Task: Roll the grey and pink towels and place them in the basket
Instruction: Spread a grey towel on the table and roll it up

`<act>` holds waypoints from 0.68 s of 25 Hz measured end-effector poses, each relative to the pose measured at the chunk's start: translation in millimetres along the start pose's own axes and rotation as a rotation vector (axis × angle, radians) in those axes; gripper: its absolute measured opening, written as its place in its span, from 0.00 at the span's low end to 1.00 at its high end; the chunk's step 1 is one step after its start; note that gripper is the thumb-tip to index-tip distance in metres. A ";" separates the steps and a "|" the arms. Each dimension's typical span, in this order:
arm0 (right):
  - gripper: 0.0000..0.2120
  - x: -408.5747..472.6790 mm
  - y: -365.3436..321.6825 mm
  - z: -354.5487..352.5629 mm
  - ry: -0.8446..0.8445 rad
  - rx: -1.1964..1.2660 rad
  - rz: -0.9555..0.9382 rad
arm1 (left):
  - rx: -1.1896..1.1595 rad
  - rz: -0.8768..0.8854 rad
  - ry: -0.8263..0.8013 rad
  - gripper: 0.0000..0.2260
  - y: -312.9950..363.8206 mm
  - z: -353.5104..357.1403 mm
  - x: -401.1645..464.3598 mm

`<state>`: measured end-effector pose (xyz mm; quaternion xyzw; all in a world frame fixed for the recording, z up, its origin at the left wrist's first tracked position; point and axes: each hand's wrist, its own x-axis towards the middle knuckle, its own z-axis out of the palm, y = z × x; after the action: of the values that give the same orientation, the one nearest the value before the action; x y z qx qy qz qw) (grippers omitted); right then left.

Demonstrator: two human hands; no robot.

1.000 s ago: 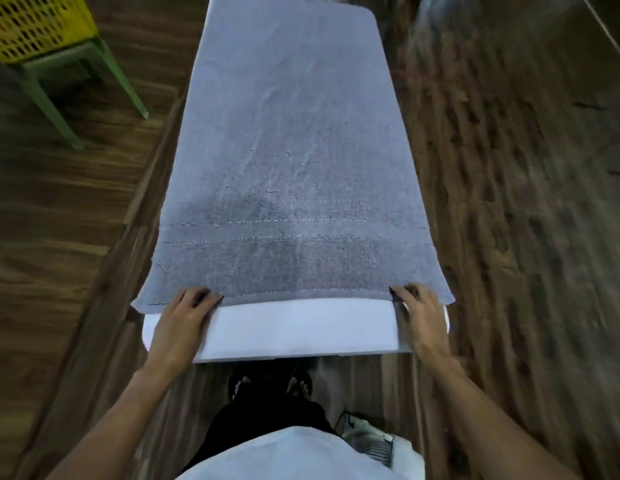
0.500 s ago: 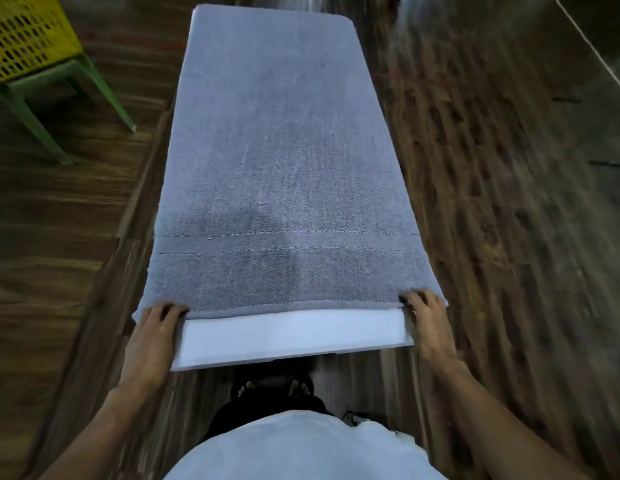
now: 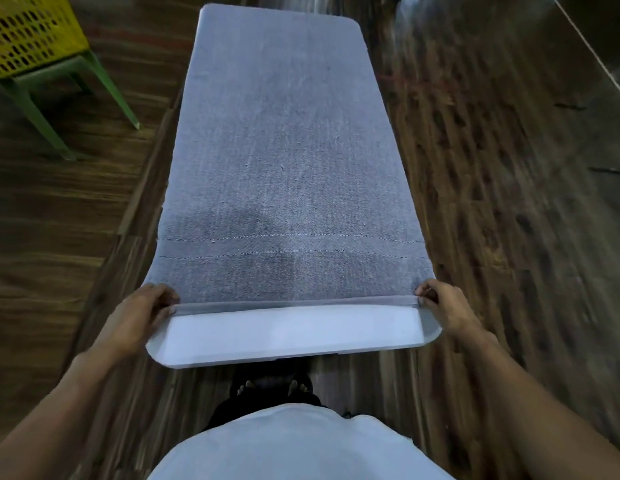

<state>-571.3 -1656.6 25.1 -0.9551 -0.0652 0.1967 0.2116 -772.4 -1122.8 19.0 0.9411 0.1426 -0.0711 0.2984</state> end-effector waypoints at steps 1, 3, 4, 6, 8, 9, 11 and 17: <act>0.12 3.0 -3.0 0.8 0.019 0.010 0.042 | 0.028 0.011 0.034 0.10 -2.0 -0.7 5.5; 0.11 0.7 -7.4 8.3 0.142 -0.123 0.068 | 0.127 0.040 0.104 0.10 -4.7 4.2 8.0; 0.09 -3.1 -7.3 13.3 0.205 -0.231 0.057 | 0.181 0.030 0.138 0.08 -3.3 8.8 4.3; 0.07 -11.7 -3.6 25.9 0.264 -0.254 0.005 | 0.192 -0.054 0.185 0.04 5.5 20.9 -10.4; 0.08 -21.8 -0.2 37.2 0.259 -0.137 -0.004 | 0.194 -0.095 0.193 0.11 12.3 34.3 -27.2; 0.10 -25.3 1.5 40.3 0.261 -0.103 -0.005 | 0.224 -0.085 0.195 0.15 13.6 38.7 -33.5; 0.12 -26.0 2.2 40.6 0.244 -0.100 -0.008 | 0.255 -0.059 0.191 0.20 14.2 39.5 -35.7; 0.11 -11.0 0.5 32.0 0.235 -0.066 0.008 | 0.085 -0.189 0.206 0.13 14.0 34.9 -25.4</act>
<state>-594.2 -1647.2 2.1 -0.9783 -0.0428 0.0818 0.1855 -793.8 -1159.8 3.8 0.9375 0.2573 -0.0081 0.2341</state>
